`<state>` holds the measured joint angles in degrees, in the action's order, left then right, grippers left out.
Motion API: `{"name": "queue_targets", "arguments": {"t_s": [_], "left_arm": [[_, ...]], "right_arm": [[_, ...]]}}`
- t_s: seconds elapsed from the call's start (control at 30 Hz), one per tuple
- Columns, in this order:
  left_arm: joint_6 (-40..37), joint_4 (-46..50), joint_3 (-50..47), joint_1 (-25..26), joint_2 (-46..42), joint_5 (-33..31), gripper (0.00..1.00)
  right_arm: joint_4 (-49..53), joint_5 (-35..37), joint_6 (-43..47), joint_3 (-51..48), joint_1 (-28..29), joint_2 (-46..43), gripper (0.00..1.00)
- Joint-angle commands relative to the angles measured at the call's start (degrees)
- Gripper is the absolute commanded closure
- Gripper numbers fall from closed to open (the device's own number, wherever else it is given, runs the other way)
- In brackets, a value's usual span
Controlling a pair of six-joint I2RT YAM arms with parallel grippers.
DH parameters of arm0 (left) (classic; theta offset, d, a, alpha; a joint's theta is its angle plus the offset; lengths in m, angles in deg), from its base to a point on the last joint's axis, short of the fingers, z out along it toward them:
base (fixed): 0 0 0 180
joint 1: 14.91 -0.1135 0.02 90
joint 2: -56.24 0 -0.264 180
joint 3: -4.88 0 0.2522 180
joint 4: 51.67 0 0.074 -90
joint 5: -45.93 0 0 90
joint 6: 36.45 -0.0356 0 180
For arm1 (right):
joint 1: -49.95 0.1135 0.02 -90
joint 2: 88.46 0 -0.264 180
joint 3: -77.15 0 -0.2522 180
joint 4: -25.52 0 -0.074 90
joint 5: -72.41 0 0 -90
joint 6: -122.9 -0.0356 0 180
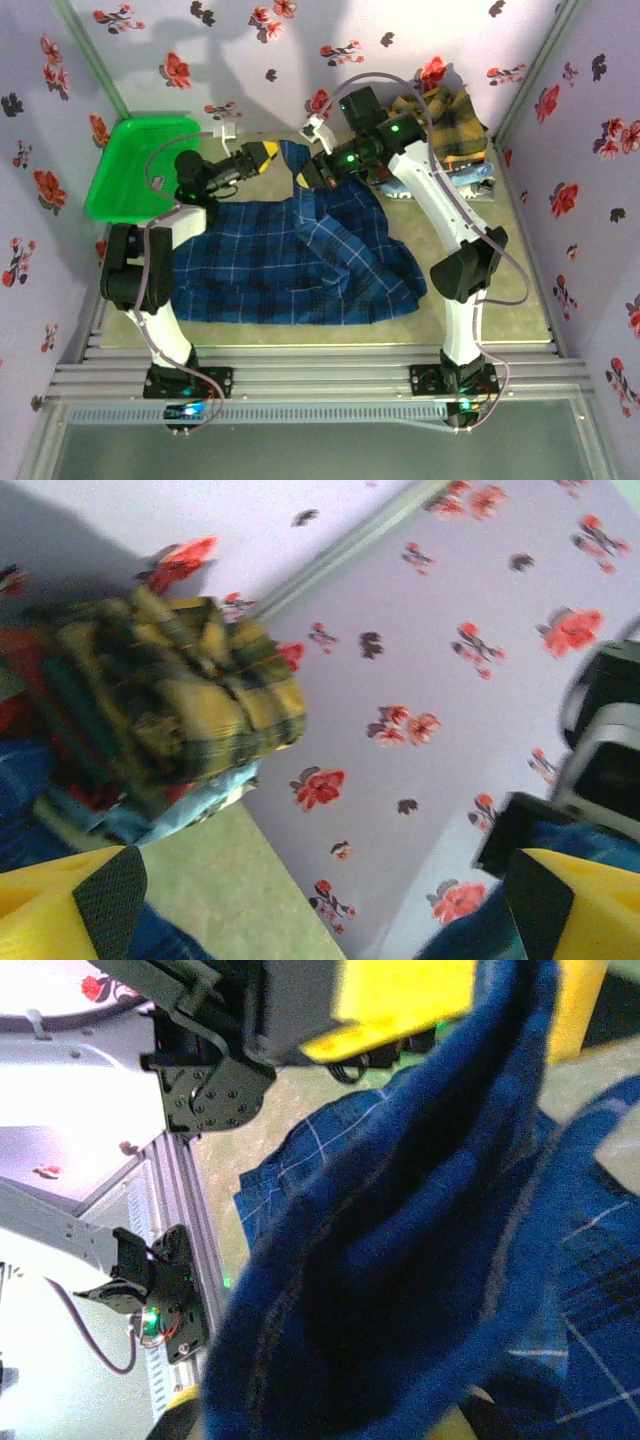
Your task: Fold and stack the long sleeve shirts
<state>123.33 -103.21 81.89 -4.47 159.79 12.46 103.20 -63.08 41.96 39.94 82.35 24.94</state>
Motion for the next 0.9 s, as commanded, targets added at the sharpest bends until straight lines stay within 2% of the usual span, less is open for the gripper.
{"name": "queue_targets", "arguments": {"t_s": [0.0,0.3,0.4,0.7,0.8,0.83,0.87], "left_arm": [[-2.8,-7.4,3.0,1.4,-0.3,5.6,0.05],[-6.3,-7.3,2.2,3.0,-1.6,9.0,0.07],[-6.4,-7.3,2.8,3.3,-1.9,9.3,0.13],[-6.3,-7.2,4.0,4.5,-2.7,10.2,0.62],[-6.1,-7.0,6.2,4.1,-2.7,9.8,0.93],[-5.9,-6.7,7.0,3.9,-2.9,9.0,0.99],[-6.2,-6.0,7.7,3.6,-3.1,8.2,1.0]], "right_arm": [[2.6,-1.4,1.3,-0.7,0.4,-2.4,1.0],[3.3,-0.8,1.5,-0.3,0.1,-2.1,1.0],[3.1,-0.8,1.4,-0.3,0.1,-2.2,1.0],[2.8,-0.7,1.0,0.5,-0.1,-1.3,1.0],[2.9,1.1,0.8,1.3,-0.2,-0.7,1.0],[2.7,2.5,0.6,1.7,-0.3,-0.6,1.0],[2.8,3.9,0.5,2.1,-0.4,-0.5,1.0]]}}
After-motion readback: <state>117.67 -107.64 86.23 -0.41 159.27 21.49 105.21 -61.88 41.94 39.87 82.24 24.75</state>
